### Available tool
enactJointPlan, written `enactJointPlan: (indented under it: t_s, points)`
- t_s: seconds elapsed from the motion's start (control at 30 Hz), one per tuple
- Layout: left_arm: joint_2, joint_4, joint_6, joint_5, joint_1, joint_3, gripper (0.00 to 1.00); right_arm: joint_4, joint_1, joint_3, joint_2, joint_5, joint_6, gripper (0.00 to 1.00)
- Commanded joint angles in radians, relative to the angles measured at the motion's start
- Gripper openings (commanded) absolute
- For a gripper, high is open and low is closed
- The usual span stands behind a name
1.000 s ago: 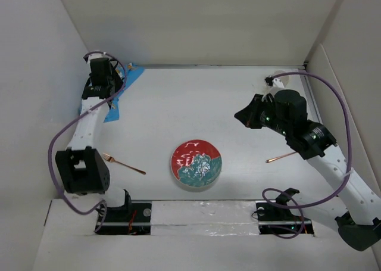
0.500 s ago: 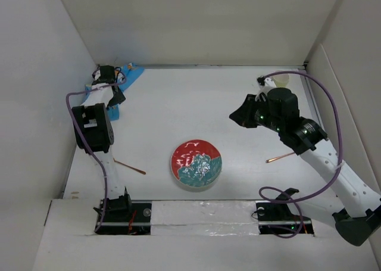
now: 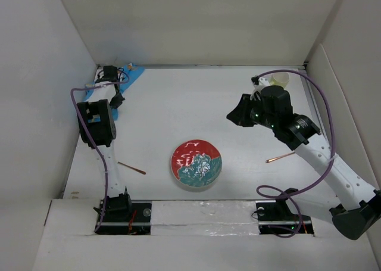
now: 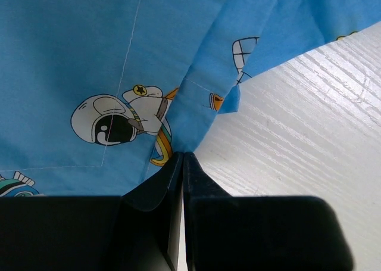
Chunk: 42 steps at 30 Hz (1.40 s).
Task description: Set the dinner table for one person
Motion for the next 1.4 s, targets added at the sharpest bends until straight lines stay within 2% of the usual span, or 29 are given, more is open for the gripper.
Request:
enactJointPlan:
  t_s: [0.0,0.23,0.33,0.37,0.53,0.63,0.67,0.7,0.77,0.83,0.87,0.93,1.0,1.03,1.07,1.13,1.17,1.23,1.27,1.37]
  points:
    - [0.027,-0.061,0.022,0.028,-0.028,-0.028,0.00,0.046,-0.015,0.062,-0.015,0.043,-0.028,0.21]
    - [-0.023,-0.043,0.008,0.132,-0.086,-0.061,0.00,0.035,-0.033,0.068,-0.029,0.034,-0.044,0.21]
    - [-0.075,-0.020,0.005,0.158,-0.202,-0.049,0.00,0.045,-0.033,0.053,-0.032,0.023,-0.038,0.21]
    - [-0.097,-0.012,0.003,0.181,-0.277,-0.040,0.00,0.049,-0.033,0.050,-0.033,0.021,-0.036,0.21]
    - [-0.106,-0.003,0.023,0.229,-0.494,0.076,0.00,0.053,-0.033,0.044,-0.017,0.021,-0.025,0.20]
    - [-0.063,-0.068,0.060,0.206,-0.583,0.171,0.00,0.052,-0.033,0.036,-0.006,0.029,-0.007,0.14]
    - [-0.048,-0.078,0.065,0.198,-0.598,0.185,0.04,0.052,-0.033,0.028,-0.004,0.034,-0.002,0.05]
    - [-0.048,-0.081,0.072,0.195,-0.608,0.192,0.13,0.053,-0.042,0.025,-0.003,0.038,0.004,0.01]
    - [-0.077,-0.084,0.081,0.209,-0.618,0.187,0.30,0.061,-0.042,0.006,0.005,0.054,0.022,0.00]
    - [-0.121,-0.047,0.075,0.219,-0.618,0.144,0.37,0.087,-0.053,-0.014,0.013,0.070,0.050,0.00]
    - [-0.187,-0.027,0.063,0.219,-0.618,0.098,0.45,0.099,-0.053,-0.025,0.025,0.077,0.060,0.00]
    - [-0.288,0.037,0.025,0.221,-0.618,0.020,0.49,0.140,-0.078,-0.070,0.061,0.098,0.103,0.00]
    - [-0.347,0.078,0.002,0.229,-0.618,-0.034,0.48,0.173,-0.096,-0.093,0.100,0.109,0.131,0.00]
    - [-0.364,0.098,-0.009,0.305,-0.618,-0.052,0.45,0.208,-0.105,-0.102,0.120,0.110,0.158,0.01]
    - [-0.378,0.099,-0.017,0.334,-0.629,-0.075,0.31,0.216,-0.130,-0.105,0.150,0.107,0.172,0.11]
    - [-0.365,0.076,-0.017,0.324,-0.661,-0.077,0.25,0.228,-0.154,-0.099,0.250,0.100,0.211,0.24]
    - [-0.361,0.065,-0.012,0.298,-0.713,-0.074,0.24,0.228,-0.183,-0.090,0.285,0.091,0.220,0.35]
    - [-0.339,0.075,0.003,0.244,-0.769,-0.078,0.25,0.228,-0.220,-0.070,0.380,0.040,0.258,0.39]
    - [-0.324,0.074,0.005,0.206,-0.793,-0.077,0.29,0.227,-0.242,-0.068,0.400,0.016,0.266,0.39]
    - [-0.251,0.074,0.003,0.167,-0.850,-0.052,0.32,0.269,-0.283,-0.122,0.369,-0.017,0.303,0.35]
